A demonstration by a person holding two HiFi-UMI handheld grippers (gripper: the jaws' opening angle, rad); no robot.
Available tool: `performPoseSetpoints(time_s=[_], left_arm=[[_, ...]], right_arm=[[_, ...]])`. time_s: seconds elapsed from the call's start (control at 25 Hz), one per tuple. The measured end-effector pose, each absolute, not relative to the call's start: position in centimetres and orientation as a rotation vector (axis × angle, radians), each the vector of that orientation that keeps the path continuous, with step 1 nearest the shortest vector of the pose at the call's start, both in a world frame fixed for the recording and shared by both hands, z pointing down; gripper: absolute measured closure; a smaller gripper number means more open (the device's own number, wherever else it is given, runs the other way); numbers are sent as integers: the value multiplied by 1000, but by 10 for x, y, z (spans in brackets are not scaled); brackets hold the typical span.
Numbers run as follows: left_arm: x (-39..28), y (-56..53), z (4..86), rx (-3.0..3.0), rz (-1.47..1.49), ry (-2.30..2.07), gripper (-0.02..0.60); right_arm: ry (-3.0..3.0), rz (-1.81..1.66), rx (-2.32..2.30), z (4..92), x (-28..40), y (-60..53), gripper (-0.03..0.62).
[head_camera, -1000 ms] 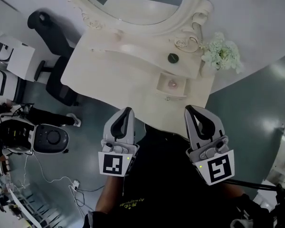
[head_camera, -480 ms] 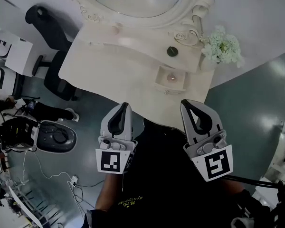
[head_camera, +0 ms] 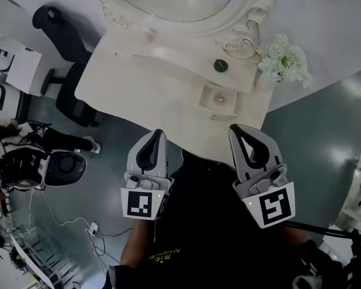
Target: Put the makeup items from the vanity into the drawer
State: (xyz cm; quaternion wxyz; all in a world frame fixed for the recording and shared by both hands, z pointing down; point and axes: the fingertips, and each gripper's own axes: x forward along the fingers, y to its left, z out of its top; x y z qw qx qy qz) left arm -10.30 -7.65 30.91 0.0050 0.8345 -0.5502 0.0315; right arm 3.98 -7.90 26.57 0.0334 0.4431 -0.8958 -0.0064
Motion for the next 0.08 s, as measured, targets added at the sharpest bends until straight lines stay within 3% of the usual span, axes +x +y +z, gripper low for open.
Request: performPoseSetpoints(time_s=[0.08], left_arm=[[-106, -77, 309, 2618, 91, -1734, 558]], right_arm=[[-2753, -17, 1366, 266, 38, -80, 594]])
